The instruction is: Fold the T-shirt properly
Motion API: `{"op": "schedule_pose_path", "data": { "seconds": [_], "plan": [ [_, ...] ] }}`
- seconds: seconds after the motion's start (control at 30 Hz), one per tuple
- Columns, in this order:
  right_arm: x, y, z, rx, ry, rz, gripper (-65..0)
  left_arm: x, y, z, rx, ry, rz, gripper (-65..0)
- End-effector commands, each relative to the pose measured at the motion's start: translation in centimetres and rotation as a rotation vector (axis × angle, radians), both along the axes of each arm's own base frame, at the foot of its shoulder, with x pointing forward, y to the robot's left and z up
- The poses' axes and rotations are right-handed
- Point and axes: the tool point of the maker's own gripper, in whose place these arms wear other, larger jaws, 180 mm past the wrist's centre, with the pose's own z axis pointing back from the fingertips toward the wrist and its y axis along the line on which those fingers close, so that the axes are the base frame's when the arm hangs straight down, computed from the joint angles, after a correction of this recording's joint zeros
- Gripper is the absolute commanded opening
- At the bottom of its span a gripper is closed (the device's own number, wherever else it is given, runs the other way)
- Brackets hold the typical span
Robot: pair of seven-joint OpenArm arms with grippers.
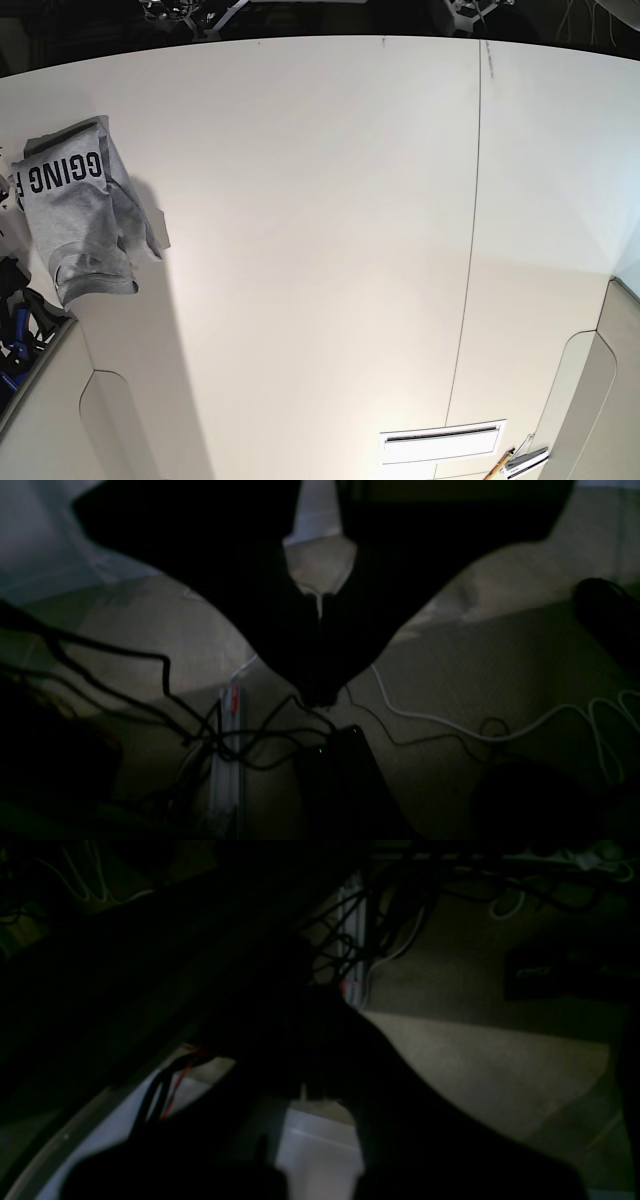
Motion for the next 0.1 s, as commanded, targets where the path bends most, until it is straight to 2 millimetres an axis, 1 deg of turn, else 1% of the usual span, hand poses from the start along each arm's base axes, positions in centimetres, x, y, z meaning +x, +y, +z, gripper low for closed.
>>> {"op": "schedule_pose_path", "data": {
  "seconds": [0.0,0.07],
  "plan": [
    [0.17,-0.31,0.06,-0.002,-0.007,-0.008,-65.0,0.08,0.32,0.12,0.001,-0.008,-0.003,-65.0],
    [0.15,-0.30,0.07,-0.001,-0.007,-0.008,-65.0,0.15,0.30,0.12,0.000,-0.009,-0.003,-65.0]
  ]
}}
